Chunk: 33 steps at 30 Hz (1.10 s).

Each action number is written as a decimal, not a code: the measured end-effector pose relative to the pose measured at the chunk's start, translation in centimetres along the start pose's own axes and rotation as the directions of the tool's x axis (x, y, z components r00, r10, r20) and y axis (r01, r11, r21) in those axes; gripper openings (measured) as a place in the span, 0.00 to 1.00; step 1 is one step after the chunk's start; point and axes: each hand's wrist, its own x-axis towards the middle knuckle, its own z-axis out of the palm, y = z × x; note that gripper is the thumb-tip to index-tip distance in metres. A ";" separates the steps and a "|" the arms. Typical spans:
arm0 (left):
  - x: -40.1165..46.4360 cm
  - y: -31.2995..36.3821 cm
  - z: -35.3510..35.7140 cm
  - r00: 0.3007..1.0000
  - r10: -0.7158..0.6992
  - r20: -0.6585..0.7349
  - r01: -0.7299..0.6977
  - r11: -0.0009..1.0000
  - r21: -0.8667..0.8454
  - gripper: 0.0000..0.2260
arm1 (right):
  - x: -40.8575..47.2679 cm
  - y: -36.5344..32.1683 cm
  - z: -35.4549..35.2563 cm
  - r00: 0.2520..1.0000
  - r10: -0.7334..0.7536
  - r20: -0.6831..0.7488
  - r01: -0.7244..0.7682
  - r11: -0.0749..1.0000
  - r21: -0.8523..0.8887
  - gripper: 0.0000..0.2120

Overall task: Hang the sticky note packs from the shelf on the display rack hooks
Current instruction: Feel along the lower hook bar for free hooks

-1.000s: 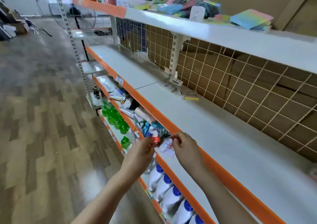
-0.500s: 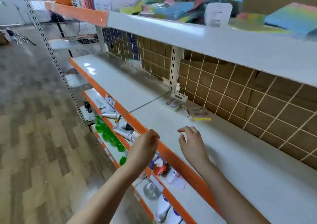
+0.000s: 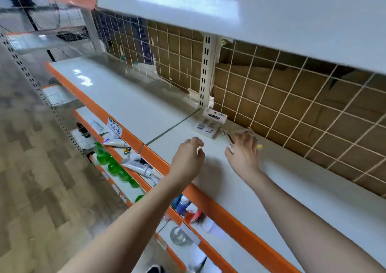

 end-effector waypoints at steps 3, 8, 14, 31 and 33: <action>2.1 -0.6 0.4 0.997 0.019 0.070 -0.021 0.999 0.025 0.12 | 0.2 -0.3 1.2 0.996 0.085 -0.020 -0.086 0.995 -0.050 0.27; 5.9 -1.9 0.7 0.982 0.094 0.163 -0.106 0.992 0.067 0.12 | 1.7 -0.2 1.3 0.986 0.151 -0.078 -0.158 0.983 -0.092 0.23; 10.2 -1.8 1.1 0.944 0.218 0.249 -0.237 0.970 0.051 0.11 | 2.5 -0.2 1.7 0.980 0.174 -0.094 -0.187 0.970 -0.157 0.22; 13.4 -2.0 4.8 0.841 0.343 0.419 -0.510 0.761 0.401 0.21 | 1.7 -3.5 0.8 0.933 0.353 -0.073 -0.359 0.887 -0.291 0.19; 13.6 -2.3 4.5 0.837 0.374 0.399 -0.529 0.739 0.417 0.19 | 1.8 -3.7 0.7 0.925 0.374 -0.066 -0.376 0.879 -0.292 0.19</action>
